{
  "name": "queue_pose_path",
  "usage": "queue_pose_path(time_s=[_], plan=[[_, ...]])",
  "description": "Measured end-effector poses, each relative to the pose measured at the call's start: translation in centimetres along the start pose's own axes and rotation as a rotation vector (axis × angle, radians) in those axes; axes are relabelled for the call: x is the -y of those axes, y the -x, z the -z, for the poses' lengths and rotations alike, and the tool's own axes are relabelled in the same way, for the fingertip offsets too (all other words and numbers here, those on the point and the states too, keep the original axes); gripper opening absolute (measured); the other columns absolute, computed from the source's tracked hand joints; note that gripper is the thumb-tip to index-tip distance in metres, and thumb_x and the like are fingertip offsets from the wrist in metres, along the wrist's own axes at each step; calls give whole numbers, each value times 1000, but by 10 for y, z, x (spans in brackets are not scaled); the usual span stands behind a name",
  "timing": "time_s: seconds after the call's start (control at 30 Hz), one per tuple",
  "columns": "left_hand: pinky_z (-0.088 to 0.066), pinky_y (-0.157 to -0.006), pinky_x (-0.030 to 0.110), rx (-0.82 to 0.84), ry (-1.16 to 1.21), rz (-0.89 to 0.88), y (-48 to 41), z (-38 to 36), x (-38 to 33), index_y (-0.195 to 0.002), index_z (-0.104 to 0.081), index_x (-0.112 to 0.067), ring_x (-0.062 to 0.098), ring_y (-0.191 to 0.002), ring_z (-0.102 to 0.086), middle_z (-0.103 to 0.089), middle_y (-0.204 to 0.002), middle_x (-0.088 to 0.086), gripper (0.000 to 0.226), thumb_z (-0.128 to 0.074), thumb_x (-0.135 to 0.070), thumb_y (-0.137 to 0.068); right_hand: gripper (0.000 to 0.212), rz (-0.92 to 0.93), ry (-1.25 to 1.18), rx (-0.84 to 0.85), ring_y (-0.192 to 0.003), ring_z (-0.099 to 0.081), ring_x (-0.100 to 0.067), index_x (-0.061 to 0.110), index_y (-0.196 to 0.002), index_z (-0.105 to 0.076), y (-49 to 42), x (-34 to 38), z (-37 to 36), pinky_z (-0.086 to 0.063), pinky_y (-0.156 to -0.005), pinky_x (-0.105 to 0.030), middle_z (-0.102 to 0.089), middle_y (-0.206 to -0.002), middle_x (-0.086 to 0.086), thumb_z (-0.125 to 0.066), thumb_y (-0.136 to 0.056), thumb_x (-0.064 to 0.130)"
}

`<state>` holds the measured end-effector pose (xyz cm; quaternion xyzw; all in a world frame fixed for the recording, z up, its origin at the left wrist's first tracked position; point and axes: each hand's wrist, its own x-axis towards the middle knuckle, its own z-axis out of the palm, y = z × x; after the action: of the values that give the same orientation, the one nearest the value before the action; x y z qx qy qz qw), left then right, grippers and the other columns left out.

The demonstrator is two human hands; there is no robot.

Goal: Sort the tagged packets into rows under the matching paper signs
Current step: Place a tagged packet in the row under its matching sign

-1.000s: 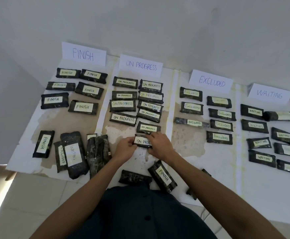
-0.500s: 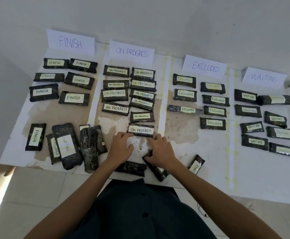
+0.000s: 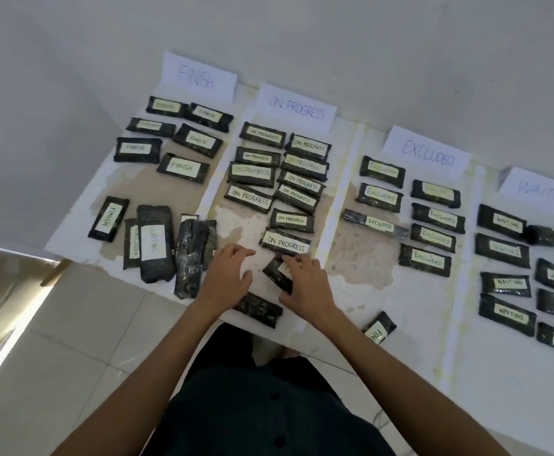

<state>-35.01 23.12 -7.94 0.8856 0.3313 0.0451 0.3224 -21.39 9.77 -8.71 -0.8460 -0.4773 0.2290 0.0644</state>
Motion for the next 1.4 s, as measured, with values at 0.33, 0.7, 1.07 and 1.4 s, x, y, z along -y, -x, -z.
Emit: queue_pose_path(time_s=[0.33,0.7,1.07,1.4], plan=[[-39,-97,39,-138,1,134,-16,75,63,-120,-56,-9,31,-113,-45,-53,-120,13,38,-59,-8,-82,62,281,-130,-92,-104,-50,-35,13,-127,-54,-115,90,37,-46,-87,-47,-55,-120,-15,-70,-68,27],[-37,-103,43,-34,52,330,-50,129,169,-131,-45,-10,32,-121,-40,-45,-131,14,54,-62,-12,-81,62,279,82,34,-116,-44,-33,18,-134,-46,-236,192,5,-40,-94,-44,-46,-132,-11,-69,-77,24],[-44,-98,44,112,202,476,-65,123,188,-143,-25,-20,30,-119,-43,-37,-130,13,73,-65,-28,-82,54,349,-6,58,-118,-43,-37,4,-128,-55,-257,205,-18,-38,-101,-44,-47,-133,-21,-72,-77,6],[-53,-87,43,132,480,513,-73,135,188,-107,-52,-28,21,-99,-60,-60,-108,4,51,-74,-13,-64,35,162,-354,-1,-103,-52,-25,6,-114,-60,-207,223,-9,-45,-95,-37,-58,-110,-13,-61,-79,9]])
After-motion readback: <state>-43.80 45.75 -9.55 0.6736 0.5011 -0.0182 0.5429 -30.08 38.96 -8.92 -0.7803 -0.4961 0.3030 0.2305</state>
